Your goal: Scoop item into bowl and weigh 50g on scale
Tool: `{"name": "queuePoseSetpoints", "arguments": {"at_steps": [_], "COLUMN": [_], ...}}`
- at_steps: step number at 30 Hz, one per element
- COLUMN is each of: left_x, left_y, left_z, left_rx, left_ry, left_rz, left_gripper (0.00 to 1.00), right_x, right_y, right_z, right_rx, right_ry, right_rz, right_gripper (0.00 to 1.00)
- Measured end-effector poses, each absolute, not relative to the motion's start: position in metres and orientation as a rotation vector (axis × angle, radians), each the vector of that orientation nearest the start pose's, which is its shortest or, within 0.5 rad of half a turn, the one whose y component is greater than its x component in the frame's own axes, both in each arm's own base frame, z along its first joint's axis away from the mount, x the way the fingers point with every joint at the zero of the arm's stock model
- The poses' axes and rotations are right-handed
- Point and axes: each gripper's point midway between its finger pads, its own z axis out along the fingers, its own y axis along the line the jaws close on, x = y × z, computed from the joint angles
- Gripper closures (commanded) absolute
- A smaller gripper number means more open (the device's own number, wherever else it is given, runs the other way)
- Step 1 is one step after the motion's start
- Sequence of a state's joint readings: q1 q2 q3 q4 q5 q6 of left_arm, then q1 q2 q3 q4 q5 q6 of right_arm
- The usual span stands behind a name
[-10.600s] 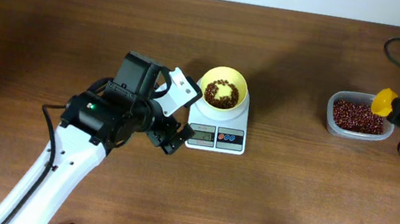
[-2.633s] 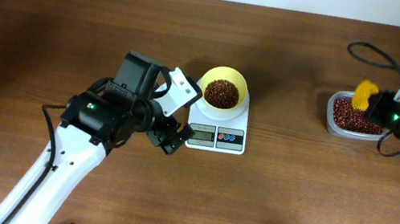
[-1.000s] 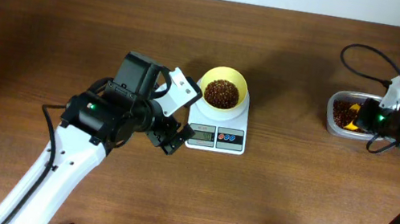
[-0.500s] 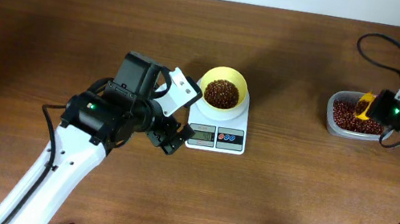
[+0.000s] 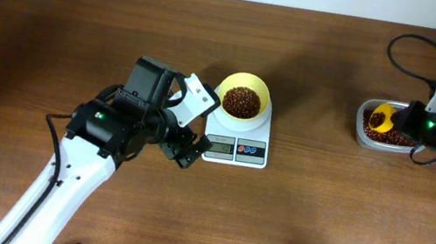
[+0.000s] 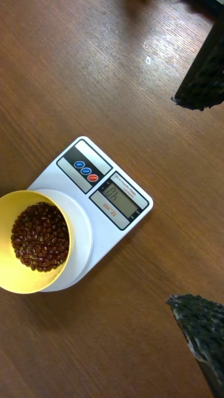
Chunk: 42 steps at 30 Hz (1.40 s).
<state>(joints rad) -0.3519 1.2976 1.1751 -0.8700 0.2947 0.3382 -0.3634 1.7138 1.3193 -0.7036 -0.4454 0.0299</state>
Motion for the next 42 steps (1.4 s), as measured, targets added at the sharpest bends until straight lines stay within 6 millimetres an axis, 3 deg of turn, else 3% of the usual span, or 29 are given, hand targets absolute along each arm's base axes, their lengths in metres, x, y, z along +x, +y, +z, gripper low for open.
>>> {"name": "queuePoseSetpoints", "arguments": {"at_steps": [5,16,25,28,32,34,36,42], "left_x": [0.292,0.292,0.292,0.292,0.292,0.292,0.292,0.292], "left_y": [-0.160,-0.160,-0.160,-0.160,-0.160,-0.160,-0.160,-0.160], "left_z": [0.198,0.198,0.198,0.198,0.198,0.198,0.197,0.197], "left_rx": [0.965,0.965,0.965,0.965,0.965,0.965,0.965,0.965], "left_ry": [2.353,2.353,2.353,2.353,2.353,2.353,2.354,2.354], "left_rz": [-0.382,-0.382,-0.382,-0.382,-0.382,-0.382,-0.382,-0.382], "left_gripper": [0.01,0.01,0.01,0.01,0.01,0.01,0.02,0.01], "right_x": [0.408,0.404,0.405,0.411,0.431,0.439,0.440,0.436], "right_y": [-0.086,-0.086,-0.064,-0.044,0.006,0.022,0.048,0.099], "right_z": [0.141,0.167,0.187,0.190,0.204,0.212,0.215,0.213], "right_rx": [0.403,0.401,0.372,0.311,0.146,0.101,0.095,0.087], "right_ry": [2.481,2.338,2.251,2.256,2.221,2.195,2.211,2.274], "right_rz": [0.599,0.868,1.076,1.100,1.153,1.165,1.216,1.290], "right_gripper": [0.95,0.96,0.96,0.96,0.96,0.96,0.96,0.96]}}
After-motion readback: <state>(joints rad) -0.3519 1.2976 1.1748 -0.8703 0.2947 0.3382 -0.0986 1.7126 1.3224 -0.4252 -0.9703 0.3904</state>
